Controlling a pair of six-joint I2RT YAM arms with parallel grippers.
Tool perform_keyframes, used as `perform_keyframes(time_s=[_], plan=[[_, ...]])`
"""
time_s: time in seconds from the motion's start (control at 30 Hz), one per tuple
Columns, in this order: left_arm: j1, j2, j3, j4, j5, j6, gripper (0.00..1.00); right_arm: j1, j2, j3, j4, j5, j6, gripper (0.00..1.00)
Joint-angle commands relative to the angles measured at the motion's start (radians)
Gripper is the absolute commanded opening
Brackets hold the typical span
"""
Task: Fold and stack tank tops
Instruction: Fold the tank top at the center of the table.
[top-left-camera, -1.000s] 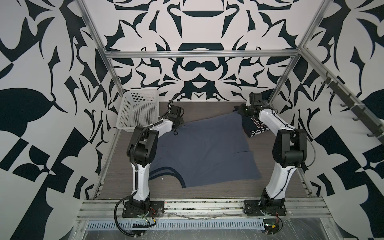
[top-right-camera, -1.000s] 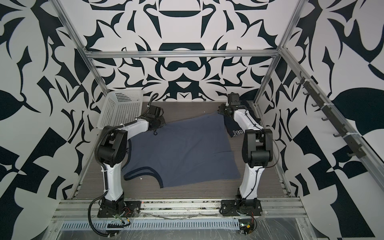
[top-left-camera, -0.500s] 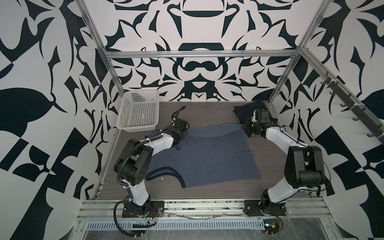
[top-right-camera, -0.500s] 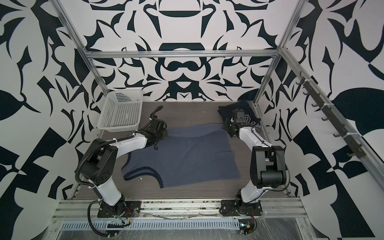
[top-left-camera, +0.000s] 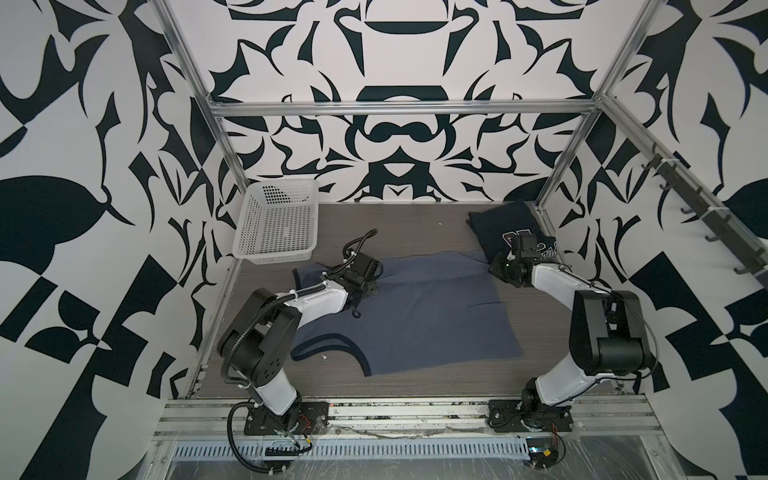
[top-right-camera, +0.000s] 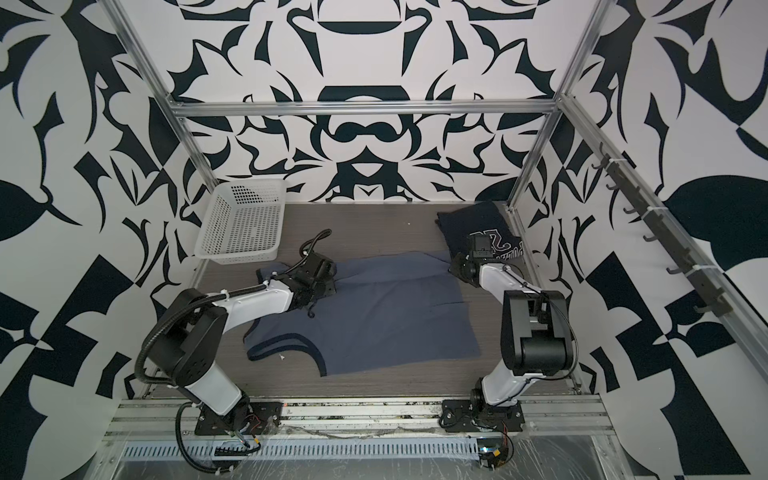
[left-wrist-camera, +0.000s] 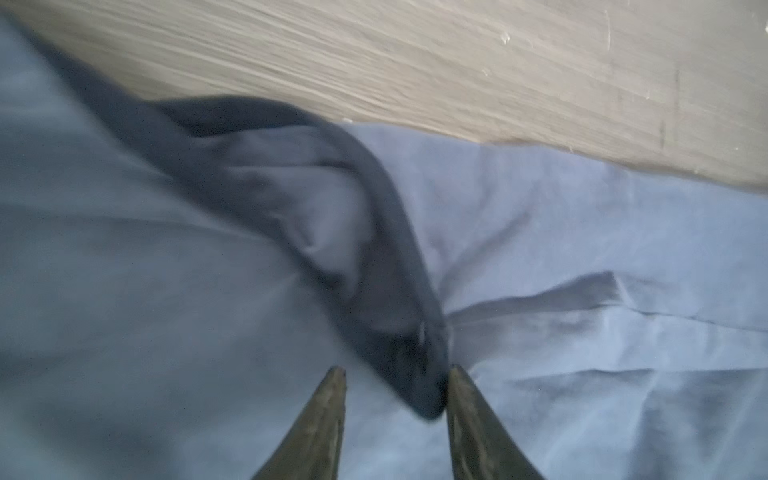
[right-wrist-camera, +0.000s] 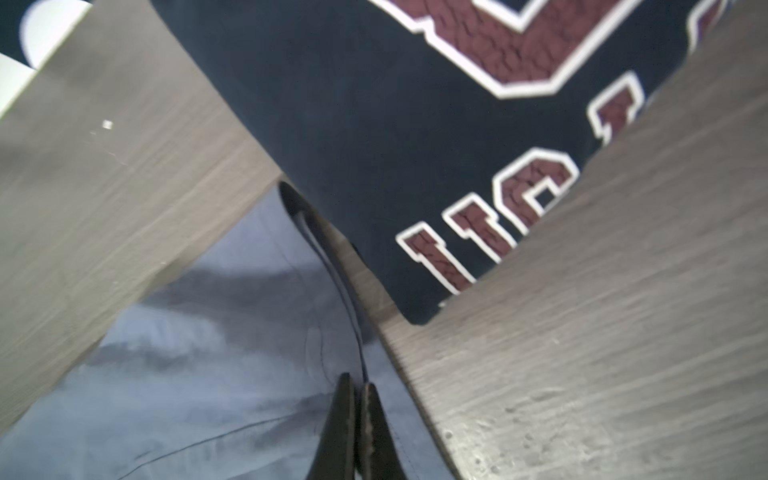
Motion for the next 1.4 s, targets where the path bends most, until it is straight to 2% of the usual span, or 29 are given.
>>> perform_keyframes(time_s=[0.0,0.07,0.13,0.3,0.43,0.77,0.97,1.07,1.13,1.2,1.37], plan=[[0.084,-0.093,0.054,-0.161,-0.036,-0.038,0.54,-0.024,-0.004,0.017,-0.063,0.064,0.037,0.0],[0.154,-0.088,0.09,-0.22,-0.013,-0.036,0.57,-0.043,-0.002,0.002,-0.074,0.055,0.054,0.0],[0.186,-0.054,0.131,-0.241,0.008,-0.018,0.58,-0.057,-0.003,-0.021,-0.07,0.035,0.069,0.0],[0.15,0.08,0.23,-0.273,0.062,0.006,0.58,-0.06,-0.02,-0.051,-0.086,0.02,0.074,0.0],[0.056,0.139,0.214,-0.257,0.069,-0.022,0.58,-0.063,-0.083,-0.082,-0.108,0.039,0.079,0.0],[-0.154,0.153,0.045,-0.147,0.139,-0.147,0.58,-0.131,-0.247,-0.205,-0.201,0.051,0.089,0.0],[-0.306,0.165,0.052,-0.166,0.175,-0.156,0.58,-0.201,-0.296,-0.247,-0.232,0.038,0.074,0.0],[-0.35,0.133,0.084,-0.203,0.177,-0.136,0.59,-0.222,-0.317,-0.256,-0.24,0.033,0.07,0.0],[-0.34,0.101,0.128,-0.265,0.135,-0.111,0.59,-0.224,-0.323,-0.256,-0.236,0.016,0.071,0.0],[-0.29,0.081,0.198,-0.338,0.085,-0.076,0.6,-0.223,-0.323,-0.256,-0.226,-0.005,0.072,0.0],[-0.059,0.152,0.413,-0.5,0.013,-0.043,0.62,-0.223,-0.319,-0.249,-0.217,-0.024,0.073,0.0]])
